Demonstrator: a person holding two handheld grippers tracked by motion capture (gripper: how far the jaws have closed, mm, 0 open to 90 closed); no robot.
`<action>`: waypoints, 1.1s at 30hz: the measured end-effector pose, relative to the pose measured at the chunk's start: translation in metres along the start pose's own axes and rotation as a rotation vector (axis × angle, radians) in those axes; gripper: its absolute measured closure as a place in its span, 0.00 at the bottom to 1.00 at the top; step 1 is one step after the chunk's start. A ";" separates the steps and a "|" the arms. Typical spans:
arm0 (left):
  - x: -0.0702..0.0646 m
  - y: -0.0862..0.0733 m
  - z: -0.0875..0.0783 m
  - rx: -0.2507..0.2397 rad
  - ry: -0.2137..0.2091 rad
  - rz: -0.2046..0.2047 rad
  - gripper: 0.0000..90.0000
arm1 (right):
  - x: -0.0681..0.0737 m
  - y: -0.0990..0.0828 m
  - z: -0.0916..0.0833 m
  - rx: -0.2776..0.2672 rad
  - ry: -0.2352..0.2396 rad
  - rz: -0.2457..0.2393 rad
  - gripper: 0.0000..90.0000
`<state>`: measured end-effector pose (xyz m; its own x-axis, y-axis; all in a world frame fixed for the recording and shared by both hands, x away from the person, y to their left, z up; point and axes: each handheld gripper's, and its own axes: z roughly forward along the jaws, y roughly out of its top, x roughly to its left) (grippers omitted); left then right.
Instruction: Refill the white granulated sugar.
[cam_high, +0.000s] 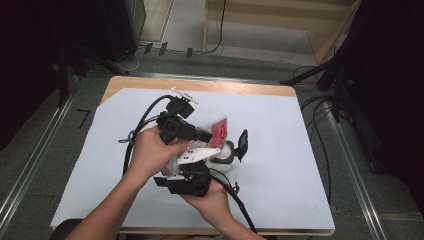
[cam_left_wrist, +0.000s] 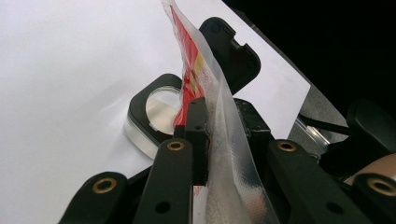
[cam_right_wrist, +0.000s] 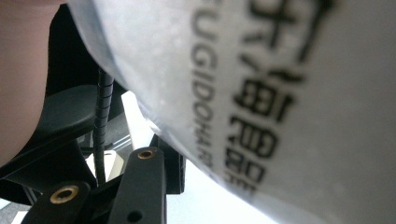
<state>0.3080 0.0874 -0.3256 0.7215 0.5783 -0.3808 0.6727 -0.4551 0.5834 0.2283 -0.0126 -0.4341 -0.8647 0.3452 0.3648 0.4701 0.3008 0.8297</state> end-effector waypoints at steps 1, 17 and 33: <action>0.000 0.000 0.000 0.001 0.003 0.000 0.87 | 0.000 0.000 0.000 0.000 0.000 0.000 0.70; 0.000 0.000 0.000 -0.002 -0.003 -0.002 0.86 | 0.000 0.000 0.000 0.000 0.000 0.003 0.70; -0.001 0.000 0.000 -0.002 -0.001 -0.003 0.86 | 0.000 0.001 -0.001 0.002 0.001 0.015 0.70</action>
<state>0.3079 0.0865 -0.3254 0.7195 0.5791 -0.3834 0.6748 -0.4520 0.5835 0.2287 -0.0129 -0.4331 -0.8578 0.3491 0.3773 0.4833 0.2976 0.8233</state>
